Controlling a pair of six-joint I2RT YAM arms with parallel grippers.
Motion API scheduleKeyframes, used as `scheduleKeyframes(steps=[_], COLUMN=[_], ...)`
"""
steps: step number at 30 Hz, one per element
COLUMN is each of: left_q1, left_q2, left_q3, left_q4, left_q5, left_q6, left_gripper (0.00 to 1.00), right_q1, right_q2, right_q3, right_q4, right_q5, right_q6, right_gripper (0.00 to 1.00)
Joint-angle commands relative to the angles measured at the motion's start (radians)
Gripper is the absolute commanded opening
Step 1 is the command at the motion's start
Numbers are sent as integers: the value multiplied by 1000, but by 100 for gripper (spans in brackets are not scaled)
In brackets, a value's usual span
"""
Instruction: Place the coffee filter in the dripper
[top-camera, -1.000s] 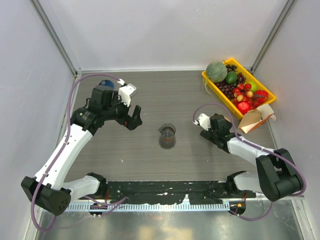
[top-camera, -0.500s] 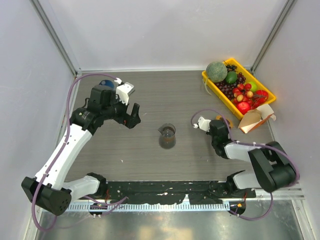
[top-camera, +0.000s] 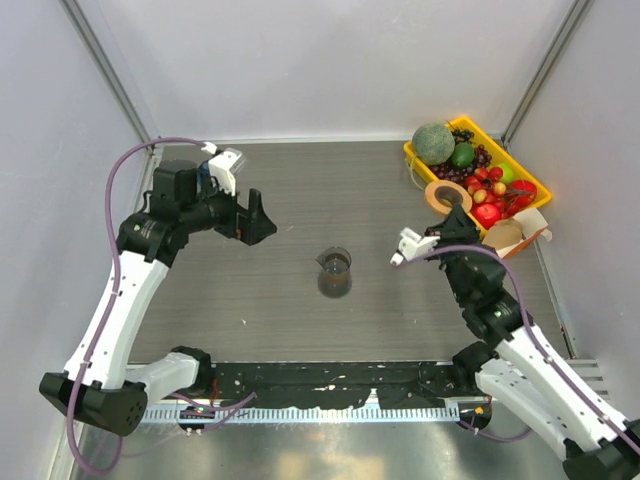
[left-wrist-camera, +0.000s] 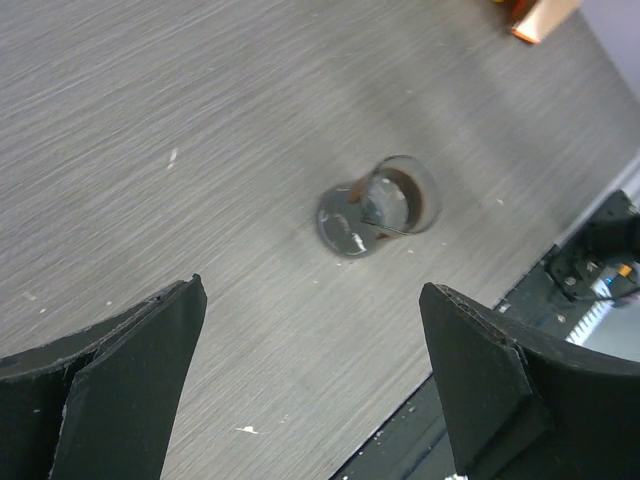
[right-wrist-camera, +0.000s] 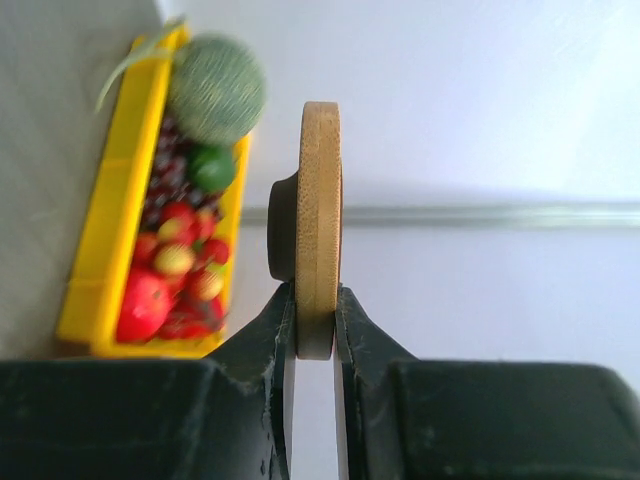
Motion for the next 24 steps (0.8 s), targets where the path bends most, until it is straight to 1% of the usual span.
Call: scheduleKeyframes(steps=[1,2,3,4,5,6,8,9,10,11,13,14,16,18,21,24], left_q1=[4,4,4,4,4,4,4,4,4,4,1,-3,-15,-32,-64,-100], left_q2=[-73,-93,-107,-123,-133,-135,-114,-101,-88,-77,-66,-58,-34,-14,5,15], left_q3=[31,23,8,-3,-11,-17,-22,-37,-57,-95,-156,-185,-216,-250,-302,-327], left_q4=[32,54,80,97,111,118,124,149,196,257,371,408,453,489,581,606], left_q5=[172,179,189,211,235,272,406,474,535,579,625,633,654,662,679,679], left_q6=[4,-2,-9,-13,-22,-41,-91,-146,-207,-276,-404,-444,-487,-530,-594,-601], left_gripper=[99,99,99,99,99,99,99,99,99,99,97,96,93,89,82,77], right_q1=[158,183,241,272,345,379,523,553,618,652,735,783,835,863,881,887], right_q2=[-127,-145,-164,-169,-166,-163,-149,-122,-107,-70,-19,17,59,75,75,70], right_q3=[22,-17,-34,-68,-85,-108,-158,-171,-189,-194,-188,-180,-170,-170,-182,-190], right_q4=[-15,32,107,147,216,244,351,426,453,504,558,581,640,658,657,654], right_q5=[-98,-125,-135,-139,-136,-129,-126,-122,-100,-86,-28,-17,15,28,32,37], right_q6=[-332,-369,-453,-492,-541,-569,-648,-703,-739,-750,-765,-774,-782,-785,-785,-779], right_gripper=[5,5,5,5,5,5,5,5,5,5,5,5,5,5,5,5])
